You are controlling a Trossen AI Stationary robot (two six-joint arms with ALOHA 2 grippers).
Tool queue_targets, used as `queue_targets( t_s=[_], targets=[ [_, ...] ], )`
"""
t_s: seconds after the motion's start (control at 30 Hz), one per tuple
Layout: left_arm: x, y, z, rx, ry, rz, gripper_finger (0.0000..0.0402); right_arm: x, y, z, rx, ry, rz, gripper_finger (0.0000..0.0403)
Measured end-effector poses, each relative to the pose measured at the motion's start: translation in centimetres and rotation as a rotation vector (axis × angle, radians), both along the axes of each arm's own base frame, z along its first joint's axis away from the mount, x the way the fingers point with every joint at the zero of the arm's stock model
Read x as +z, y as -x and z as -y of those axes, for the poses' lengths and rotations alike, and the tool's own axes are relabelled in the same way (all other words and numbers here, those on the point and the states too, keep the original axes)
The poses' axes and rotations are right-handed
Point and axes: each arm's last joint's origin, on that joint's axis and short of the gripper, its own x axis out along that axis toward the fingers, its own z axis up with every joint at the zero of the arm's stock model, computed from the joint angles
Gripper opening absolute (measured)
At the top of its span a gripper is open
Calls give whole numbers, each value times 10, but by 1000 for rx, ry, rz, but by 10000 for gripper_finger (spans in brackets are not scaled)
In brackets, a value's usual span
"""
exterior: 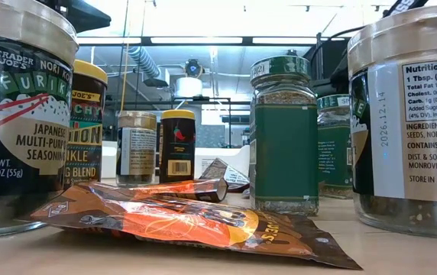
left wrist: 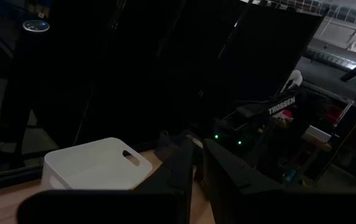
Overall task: Sort spices by type
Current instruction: Put the right yellow seasoning bottle into the top black bin
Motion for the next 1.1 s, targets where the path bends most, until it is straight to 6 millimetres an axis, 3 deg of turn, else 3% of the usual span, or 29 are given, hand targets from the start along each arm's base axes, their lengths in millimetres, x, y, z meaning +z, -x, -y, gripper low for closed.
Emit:
queue_targets(
  t_s=[0.13, 0.4, 0.63, 0.8, 0.9, 1.1],
  targets=[
    [0, 0, 0, 0, 0, 0, 41, -3, -6, -3, 58, -5, 13, 200],
    [0, 0, 1, -29, -1, 4, 41, 7, -12, -17, 156, 5, 56, 200],
    [0, -1, 1, -58, -6, 6, 41, 23, -21, -37, 363, 95, 73, 200],
    [0, -1, 1, -57, -10, 3, 41, 36, -34, -56, 642, 309, 33, 200],
    [0, -1, 1, -57, -11, 1, 41, 43, -45, -72, 771, 531, -55, 200],
    [-5, -2, 2, -57, -33, -59, 41, 44, -69, -103, 752, 1098, -366, 200]
  ],
)
